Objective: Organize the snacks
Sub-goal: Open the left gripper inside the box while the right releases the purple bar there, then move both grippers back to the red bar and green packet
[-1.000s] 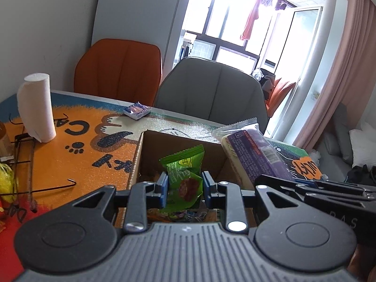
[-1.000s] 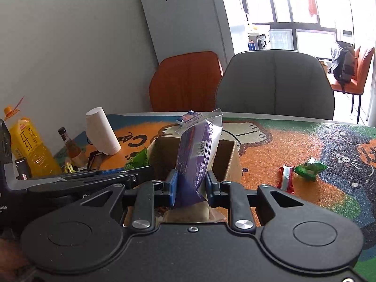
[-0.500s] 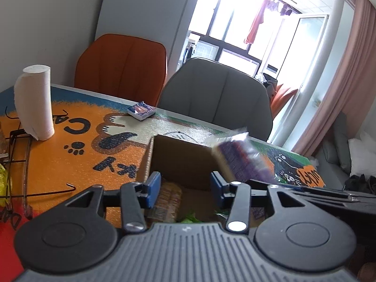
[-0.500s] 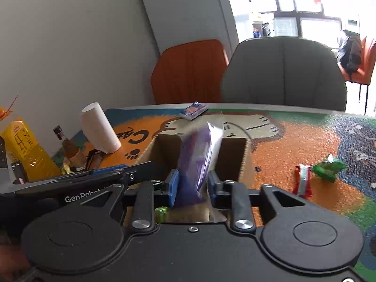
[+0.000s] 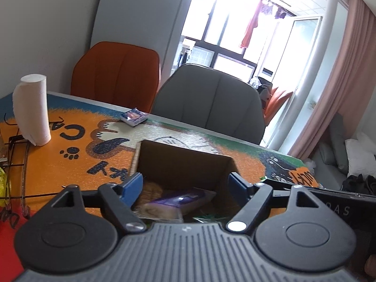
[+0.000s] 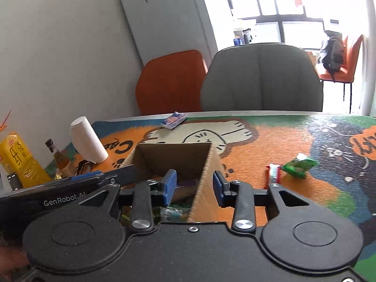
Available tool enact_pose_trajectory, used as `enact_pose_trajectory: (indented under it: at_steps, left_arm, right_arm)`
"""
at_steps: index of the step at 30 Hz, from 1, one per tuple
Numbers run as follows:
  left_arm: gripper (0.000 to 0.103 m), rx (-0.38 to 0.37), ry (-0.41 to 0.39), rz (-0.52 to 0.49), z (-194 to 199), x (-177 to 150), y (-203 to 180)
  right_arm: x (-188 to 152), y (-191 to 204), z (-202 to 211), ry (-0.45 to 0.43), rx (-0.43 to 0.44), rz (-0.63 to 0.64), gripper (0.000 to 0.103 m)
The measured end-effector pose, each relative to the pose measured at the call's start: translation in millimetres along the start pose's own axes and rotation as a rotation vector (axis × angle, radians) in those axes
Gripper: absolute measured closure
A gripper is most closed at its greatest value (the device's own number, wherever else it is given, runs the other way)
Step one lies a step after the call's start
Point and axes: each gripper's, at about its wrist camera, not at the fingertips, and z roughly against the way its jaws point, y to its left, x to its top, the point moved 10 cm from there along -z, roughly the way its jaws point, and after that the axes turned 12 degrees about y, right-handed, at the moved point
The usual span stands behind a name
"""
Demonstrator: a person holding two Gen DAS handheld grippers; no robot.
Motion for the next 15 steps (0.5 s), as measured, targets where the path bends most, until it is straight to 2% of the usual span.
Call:
enact_pose_trajectory:
  at_steps: [3, 7, 10, 15]
  left_arm:
    - [0.018, 0.0, 0.007, -0.014, 1, -3, -11]
    - [0.015, -0.007, 0.019, -0.027, 0, -9, -25]
    - [0.015, -0.013, 0.028, -0.04, 0, -17, -34]
    - [0.014, -0.023, 0.045, -0.062, -4, -26, -52]
  right_arm:
    - [-4, -11, 10, -0.008, -0.021, -0.013, 0.061]
    - [-12, -28, 21, -0.008, -0.043, -0.035, 0.059]
    - [-19, -41, 29, -0.011, -0.063, -0.049, 0.047]
    - [-29, -62, 39, -0.016, -0.086, -0.085, 0.044]
